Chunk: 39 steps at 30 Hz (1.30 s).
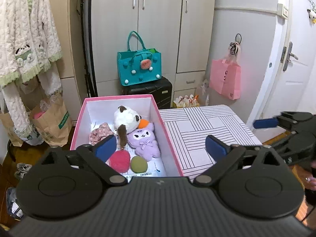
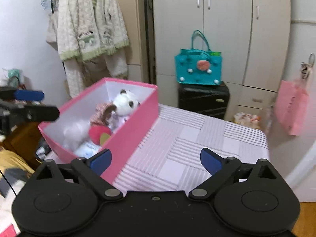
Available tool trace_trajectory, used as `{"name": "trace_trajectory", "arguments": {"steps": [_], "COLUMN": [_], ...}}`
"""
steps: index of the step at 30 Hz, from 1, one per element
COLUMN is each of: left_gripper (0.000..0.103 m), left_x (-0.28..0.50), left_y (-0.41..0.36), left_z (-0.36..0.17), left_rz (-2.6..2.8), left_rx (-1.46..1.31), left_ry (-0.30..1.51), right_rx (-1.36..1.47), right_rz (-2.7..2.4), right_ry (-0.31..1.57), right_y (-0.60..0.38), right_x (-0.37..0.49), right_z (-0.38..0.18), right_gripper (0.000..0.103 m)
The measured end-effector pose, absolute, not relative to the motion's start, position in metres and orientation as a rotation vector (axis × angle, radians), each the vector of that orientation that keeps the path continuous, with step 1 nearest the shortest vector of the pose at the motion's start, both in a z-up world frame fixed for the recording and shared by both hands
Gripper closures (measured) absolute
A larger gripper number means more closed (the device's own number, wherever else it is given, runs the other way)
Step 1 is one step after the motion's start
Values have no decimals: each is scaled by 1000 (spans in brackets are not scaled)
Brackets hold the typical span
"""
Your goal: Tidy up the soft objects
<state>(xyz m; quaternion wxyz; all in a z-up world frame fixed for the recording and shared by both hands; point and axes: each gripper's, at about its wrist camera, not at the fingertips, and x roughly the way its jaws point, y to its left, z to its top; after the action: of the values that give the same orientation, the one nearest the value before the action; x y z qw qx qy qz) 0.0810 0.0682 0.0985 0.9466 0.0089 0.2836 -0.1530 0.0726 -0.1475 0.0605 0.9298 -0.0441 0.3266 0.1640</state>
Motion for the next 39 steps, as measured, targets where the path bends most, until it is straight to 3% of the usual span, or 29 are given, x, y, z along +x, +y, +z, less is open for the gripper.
{"name": "trace_trajectory", "arguments": {"steps": [11, 39], "left_gripper": [0, 0], "left_x": [62, 9], "left_y": [60, 24], "left_z": [85, 40], "left_rz": [-289, -62], "left_rx": [-24, 31], "left_ry": [677, 528], "right_rx": [-7, 23], "right_rz": [316, 46], "right_ry": [493, 416], "right_y": [-176, -198], "right_x": [-3, -37], "right_z": [64, 26], "right_gripper": [4, 4]}}
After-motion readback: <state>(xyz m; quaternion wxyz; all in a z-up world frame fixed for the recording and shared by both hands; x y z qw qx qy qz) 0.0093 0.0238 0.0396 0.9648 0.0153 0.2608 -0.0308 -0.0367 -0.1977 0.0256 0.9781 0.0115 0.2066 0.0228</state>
